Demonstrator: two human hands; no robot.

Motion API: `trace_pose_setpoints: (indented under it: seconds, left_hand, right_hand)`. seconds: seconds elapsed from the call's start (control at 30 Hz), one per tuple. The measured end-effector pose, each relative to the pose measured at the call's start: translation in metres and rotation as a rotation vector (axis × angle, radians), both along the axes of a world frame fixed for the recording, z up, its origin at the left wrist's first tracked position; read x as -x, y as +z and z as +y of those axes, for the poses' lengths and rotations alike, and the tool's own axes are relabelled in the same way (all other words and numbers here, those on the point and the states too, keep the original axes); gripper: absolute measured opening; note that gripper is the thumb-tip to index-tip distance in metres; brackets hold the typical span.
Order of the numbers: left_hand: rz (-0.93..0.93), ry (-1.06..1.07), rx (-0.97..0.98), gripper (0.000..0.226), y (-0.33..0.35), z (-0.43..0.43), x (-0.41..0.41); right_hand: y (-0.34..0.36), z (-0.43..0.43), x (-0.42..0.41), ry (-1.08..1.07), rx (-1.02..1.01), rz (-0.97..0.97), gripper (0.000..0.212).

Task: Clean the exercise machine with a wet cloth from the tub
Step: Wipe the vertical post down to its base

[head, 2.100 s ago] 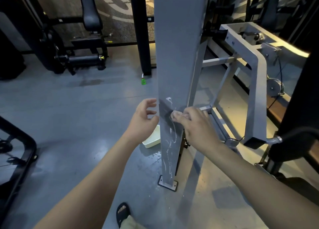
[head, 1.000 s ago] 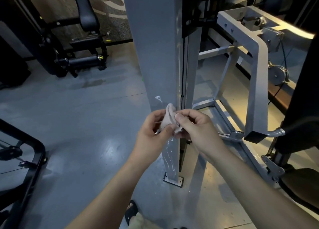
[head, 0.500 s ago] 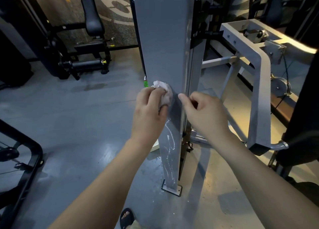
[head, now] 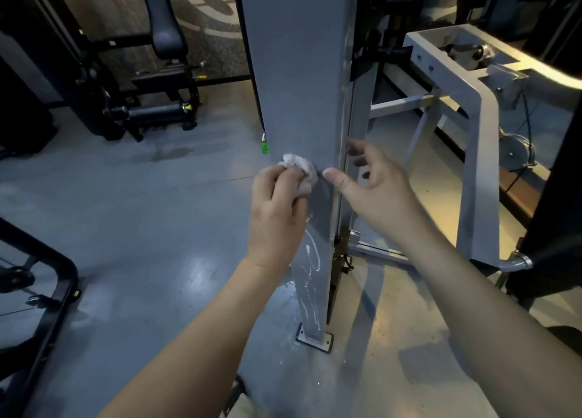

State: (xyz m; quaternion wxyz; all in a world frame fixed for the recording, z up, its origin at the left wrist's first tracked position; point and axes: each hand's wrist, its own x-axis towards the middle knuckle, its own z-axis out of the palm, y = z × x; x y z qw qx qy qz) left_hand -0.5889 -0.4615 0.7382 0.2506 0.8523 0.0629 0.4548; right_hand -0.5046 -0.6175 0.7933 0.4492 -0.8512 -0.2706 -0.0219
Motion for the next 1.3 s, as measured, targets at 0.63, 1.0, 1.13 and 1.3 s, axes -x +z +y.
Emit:
trace_pose_setpoints:
  seconds: [0.63,1.0,1.13,1.3]
  left_hand:
    - [0.015,0.013,-0.067,0.026,0.01,-0.005,-0.001]
    - [-0.014,-0.003,0.071,0.023,0.02,-0.011,0.001]
    - [0.066,-0.044,-0.072,0.022,-0.011,-0.005,0.003]
    - [0.191,-0.082,-0.022,0.012,-0.019,0.001,0.017]
  right_hand:
    - [-0.009,0.006,-0.02,0.15,-0.09,0.084,0.052]
    - [-0.014,0.007,-0.018,0.112,-0.102,0.111,0.06]
    - [-0.011,0.005,-0.016,0.122,-0.083,0.155,0.077]
    - [-0.006,0.004,-0.012,0.118,-0.087,0.181,0.083]
